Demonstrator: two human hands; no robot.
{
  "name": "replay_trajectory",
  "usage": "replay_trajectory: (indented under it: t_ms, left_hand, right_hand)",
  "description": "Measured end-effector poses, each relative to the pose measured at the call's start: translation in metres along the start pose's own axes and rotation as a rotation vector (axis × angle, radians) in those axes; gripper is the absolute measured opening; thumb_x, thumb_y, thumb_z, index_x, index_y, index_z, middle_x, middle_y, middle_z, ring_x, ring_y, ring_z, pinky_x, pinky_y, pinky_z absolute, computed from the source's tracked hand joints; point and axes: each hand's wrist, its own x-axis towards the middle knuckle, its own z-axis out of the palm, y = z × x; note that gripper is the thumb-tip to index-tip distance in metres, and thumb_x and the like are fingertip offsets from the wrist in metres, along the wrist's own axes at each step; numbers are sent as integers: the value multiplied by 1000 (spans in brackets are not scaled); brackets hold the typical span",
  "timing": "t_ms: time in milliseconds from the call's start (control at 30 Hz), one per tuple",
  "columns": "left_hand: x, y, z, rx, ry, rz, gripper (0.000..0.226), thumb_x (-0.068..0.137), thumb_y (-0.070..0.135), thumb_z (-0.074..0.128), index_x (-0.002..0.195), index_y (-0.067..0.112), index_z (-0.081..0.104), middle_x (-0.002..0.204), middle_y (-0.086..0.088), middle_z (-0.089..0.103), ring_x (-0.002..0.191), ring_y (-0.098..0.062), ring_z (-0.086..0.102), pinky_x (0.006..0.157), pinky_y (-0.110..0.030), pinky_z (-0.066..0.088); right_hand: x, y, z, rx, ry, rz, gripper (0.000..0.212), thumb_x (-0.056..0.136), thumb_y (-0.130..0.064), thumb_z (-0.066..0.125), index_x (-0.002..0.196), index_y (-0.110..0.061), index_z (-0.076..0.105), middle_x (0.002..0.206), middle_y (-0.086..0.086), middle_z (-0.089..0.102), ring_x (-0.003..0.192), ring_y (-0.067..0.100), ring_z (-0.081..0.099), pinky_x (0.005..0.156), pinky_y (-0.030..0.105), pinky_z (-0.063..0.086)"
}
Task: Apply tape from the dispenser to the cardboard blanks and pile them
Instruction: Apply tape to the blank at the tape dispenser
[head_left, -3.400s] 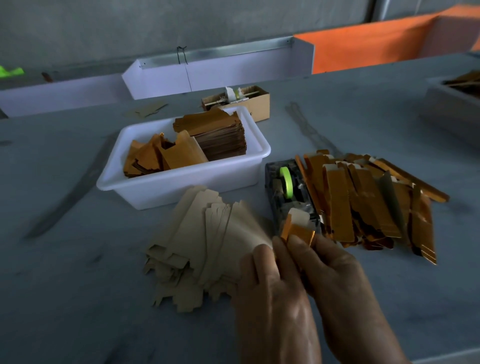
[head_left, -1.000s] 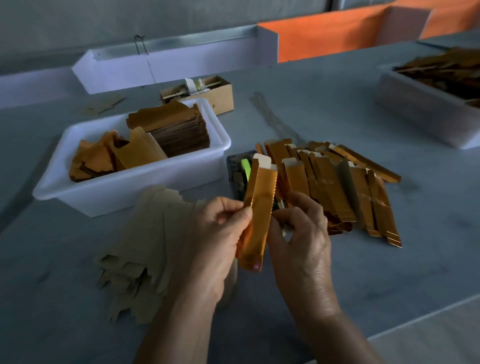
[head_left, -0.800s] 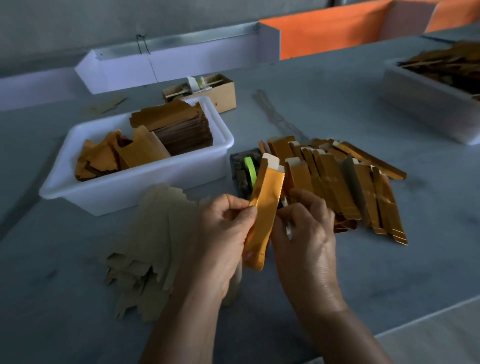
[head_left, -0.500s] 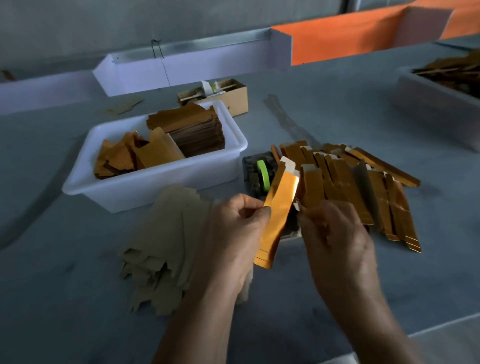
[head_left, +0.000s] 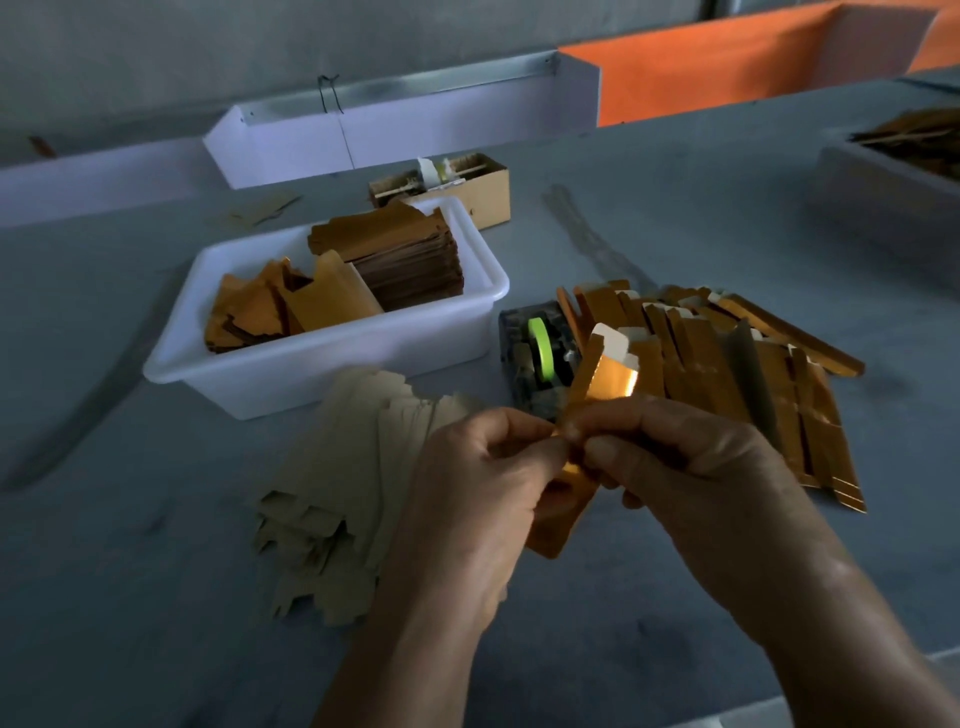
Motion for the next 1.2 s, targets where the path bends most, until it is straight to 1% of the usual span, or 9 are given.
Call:
replay_trajectory:
  t_ms: [100,267,333,467,767,867,967,1067,1200]
  left_hand:
    - [-1,1,-1,-34,-34,11,5,84,16,69,79,17,70,74,0,74,70,-12,72,65,-24,58]
    - [-5,1,-1,-72,-80,13,9,85,10,66,79,14,71,75,-3,74,71,-15,73,65,-24,58]
    - [-4,1,-3,-84,-88,-21,15,87,7,63,77,14,71,76,-4,75,73,-17,73,69,-28,59]
    - [-5,2,-4,-73,-115,-19,17,75,29,72,77,13,72,76,-6,74,74,-20,73,74,-37,60]
    - [-9,-2,1,5,49,86,18,88,16,62,73,18,71,68,-1,73,63,-14,71,60,-27,59]
    - [-13,-1,6,89,139,200,16,85,18,63,70,19,71,64,0,71,62,-14,69,64,-39,60]
    - [-17,-4,12,162,209,299,13,85,20,63,76,21,72,66,7,71,64,-5,68,64,-32,59]
    - [-18,-8,13,173,248,319,13,86,19,62,77,20,71,65,10,70,62,-2,67,60,-23,56]
    - [-17,-11,5,33,241,239,12,85,22,63,75,22,69,69,5,72,64,-9,69,57,-18,53]
  right_hand:
    - [2,0,-1,-114,17,-5,36,78,-21,65,104,-44,54,81,-14,67,79,0,62,67,18,48]
    - [3,-1,1,-113,82,32,29,67,-36,65,89,-35,46,82,-25,66,73,-3,64,62,20,49]
    - [3,-1,2,-125,91,32,28,70,-32,68,88,-34,46,81,-25,66,72,-4,64,61,19,49]
    - [4,1,3,-187,105,14,28,76,-23,70,85,-34,46,73,-11,67,71,-6,62,57,14,50]
    - [2,-9,9,-383,128,5,25,81,-28,67,89,-33,44,75,-11,60,70,-2,60,57,11,50]
    - [3,-17,7,-454,144,32,24,84,-30,64,95,-30,43,78,-12,60,74,0,60,62,15,50]
    - [3,-25,8,-512,157,55,25,85,-32,63,97,-30,42,85,-12,62,80,7,62,73,28,55]
    - [4,-29,11,-566,164,93,29,83,-40,62,94,-33,36,84,-9,62,79,12,63,74,35,55]
    - [3,-25,12,-702,198,73,48,65,-73,46,89,-32,35,69,-10,52,60,4,54,57,25,50]
